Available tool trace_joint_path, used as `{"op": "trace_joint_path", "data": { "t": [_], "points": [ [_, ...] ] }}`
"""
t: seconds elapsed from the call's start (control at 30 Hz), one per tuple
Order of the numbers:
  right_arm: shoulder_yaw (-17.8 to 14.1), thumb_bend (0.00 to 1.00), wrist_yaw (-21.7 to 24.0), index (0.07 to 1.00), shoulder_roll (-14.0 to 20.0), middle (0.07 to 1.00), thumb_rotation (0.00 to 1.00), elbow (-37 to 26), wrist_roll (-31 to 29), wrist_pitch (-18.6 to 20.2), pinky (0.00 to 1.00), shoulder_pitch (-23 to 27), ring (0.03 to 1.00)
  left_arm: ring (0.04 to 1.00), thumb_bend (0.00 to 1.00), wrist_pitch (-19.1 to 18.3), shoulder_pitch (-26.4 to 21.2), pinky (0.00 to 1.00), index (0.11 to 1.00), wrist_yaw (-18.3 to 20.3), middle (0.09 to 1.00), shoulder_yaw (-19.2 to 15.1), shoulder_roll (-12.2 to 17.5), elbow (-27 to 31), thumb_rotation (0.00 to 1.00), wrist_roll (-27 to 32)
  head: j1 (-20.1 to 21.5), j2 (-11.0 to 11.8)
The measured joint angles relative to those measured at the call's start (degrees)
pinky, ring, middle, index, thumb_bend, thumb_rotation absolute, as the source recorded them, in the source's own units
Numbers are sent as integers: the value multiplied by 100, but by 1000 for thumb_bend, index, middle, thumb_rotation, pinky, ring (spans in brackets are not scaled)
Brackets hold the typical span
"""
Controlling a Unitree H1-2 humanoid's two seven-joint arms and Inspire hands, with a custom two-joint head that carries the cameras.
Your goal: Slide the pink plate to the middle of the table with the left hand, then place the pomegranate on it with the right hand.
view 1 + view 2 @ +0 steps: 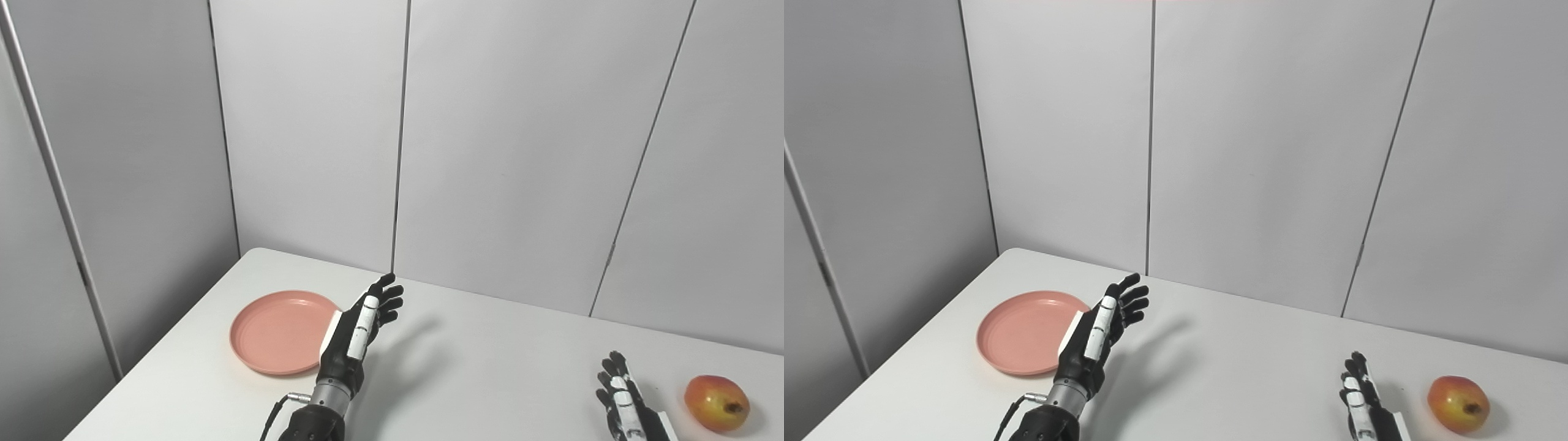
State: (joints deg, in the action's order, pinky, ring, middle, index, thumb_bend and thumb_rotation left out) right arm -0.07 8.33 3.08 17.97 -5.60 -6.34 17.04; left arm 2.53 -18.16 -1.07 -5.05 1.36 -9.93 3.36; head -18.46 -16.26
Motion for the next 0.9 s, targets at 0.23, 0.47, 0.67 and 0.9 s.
{"op": "trace_joint_path", "data": {
  "t": [0.23, 0.47, 0.67, 0.9],
  "points": [
    [-8, 401, 16, 1000, -1, 1000, 900, 42, -15, -9, 1000, 8, 1000, 776, 653, -63, -7, 791, 766, -180, 785, -297, 191, 131, 1000, -11, -9, 0],
    [-15, 422, 1, 1000, 1, 1000, 907, 50, 11, -9, 1000, 12, 1000, 751, 663, 119, -155, 774, 735, -430, 755, -549, 547, 3, 1000, -149, -26, 0],
    [-52, 398, 12, 1000, -3, 1000, 898, 90, -32, -102, 1000, 31, 1000, 720, 633, 373, -232, 754, 707, -543, 722, -775, 755, -425, 1000, -124, -62, -17],
    [-46, 427, 2, 1000, 5, 1000, 917, 95, 18, -103, 1000, 32, 1000, 711, 651, 579, -291, 724, 696, -712, 712, -965, 1020, -780, 1000, -148, -70, 0]
  ]
}}
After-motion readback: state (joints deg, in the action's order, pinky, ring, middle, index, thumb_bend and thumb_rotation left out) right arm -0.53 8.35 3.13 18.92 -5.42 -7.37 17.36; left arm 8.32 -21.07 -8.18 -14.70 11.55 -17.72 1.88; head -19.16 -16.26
